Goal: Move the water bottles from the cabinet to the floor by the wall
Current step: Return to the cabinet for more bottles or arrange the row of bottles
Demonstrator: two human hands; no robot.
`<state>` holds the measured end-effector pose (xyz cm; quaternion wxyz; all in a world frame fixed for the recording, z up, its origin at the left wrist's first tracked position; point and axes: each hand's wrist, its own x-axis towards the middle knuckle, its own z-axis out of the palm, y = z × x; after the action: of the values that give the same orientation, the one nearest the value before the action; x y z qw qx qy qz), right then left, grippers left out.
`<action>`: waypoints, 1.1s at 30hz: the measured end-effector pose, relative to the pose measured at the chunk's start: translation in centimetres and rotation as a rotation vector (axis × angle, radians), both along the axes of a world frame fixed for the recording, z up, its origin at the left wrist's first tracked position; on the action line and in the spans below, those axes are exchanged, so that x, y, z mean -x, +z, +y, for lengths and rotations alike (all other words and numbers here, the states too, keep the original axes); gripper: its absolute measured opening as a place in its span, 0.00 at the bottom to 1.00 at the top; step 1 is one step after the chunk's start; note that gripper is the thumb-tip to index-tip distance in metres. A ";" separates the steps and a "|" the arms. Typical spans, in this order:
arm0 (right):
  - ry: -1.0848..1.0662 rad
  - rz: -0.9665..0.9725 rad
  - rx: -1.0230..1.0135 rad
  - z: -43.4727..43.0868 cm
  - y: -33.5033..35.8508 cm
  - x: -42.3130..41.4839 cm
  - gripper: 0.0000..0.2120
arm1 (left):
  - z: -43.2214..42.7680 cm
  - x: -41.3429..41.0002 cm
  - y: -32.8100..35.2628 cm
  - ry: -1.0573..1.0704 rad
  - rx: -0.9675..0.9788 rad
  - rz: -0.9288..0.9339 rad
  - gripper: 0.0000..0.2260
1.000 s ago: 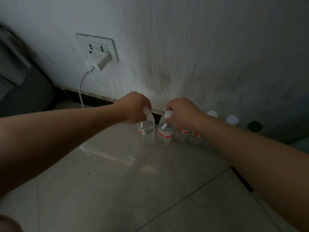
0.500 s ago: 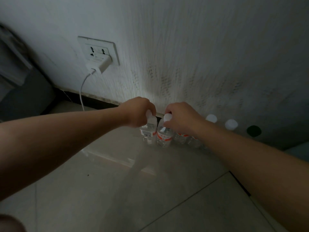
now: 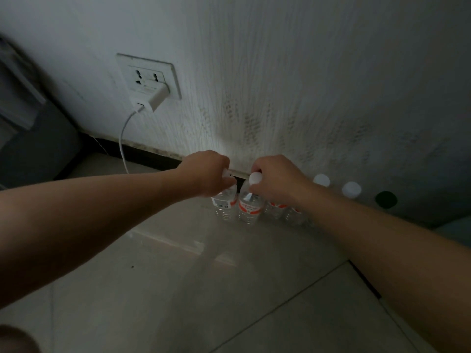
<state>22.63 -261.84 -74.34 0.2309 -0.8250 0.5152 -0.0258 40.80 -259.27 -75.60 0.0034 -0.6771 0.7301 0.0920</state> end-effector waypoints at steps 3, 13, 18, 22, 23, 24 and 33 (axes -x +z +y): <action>0.010 0.011 0.018 0.0 -0.1 0.0 0.07 | 0.0 0.0 0.0 0.016 0.014 0.037 0.14; 0.011 0.024 0.005 -0.2 -0.2 -0.2 0.06 | -0.6 -0.2 0.0 0.032 -0.009 0.109 0.10; 0.044 0.031 0.050 -0.5 -0.3 -0.3 0.07 | -0.5 -0.7 0.4 0.005 -0.010 0.092 0.13; 0.059 0.038 0.075 -0.6 -0.2 -0.3 0.07 | -0.8 -1.0 0.6 -0.023 -0.020 0.113 0.16; 0.064 0.041 0.080 -0.6 -0.1 -0.3 0.07 | -0.9 -1.0 0.6 -0.027 -0.019 0.119 0.16; 0.067 0.044 0.083 -0.6 0.0 -0.4 0.07 | -1.0 -1.0 0.6 -0.031 -0.018 0.124 0.15; 0.030 0.020 0.144 -1.6 -0.1 -0.5 0.07 | -1.8 -0.2 0.8 -0.078 0.001 0.152 0.17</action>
<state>23.12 -263.43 -74.40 0.1659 -0.8475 0.5017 -0.0510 40.99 -261.08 -74.75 -0.0486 -0.6393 0.7541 0.1426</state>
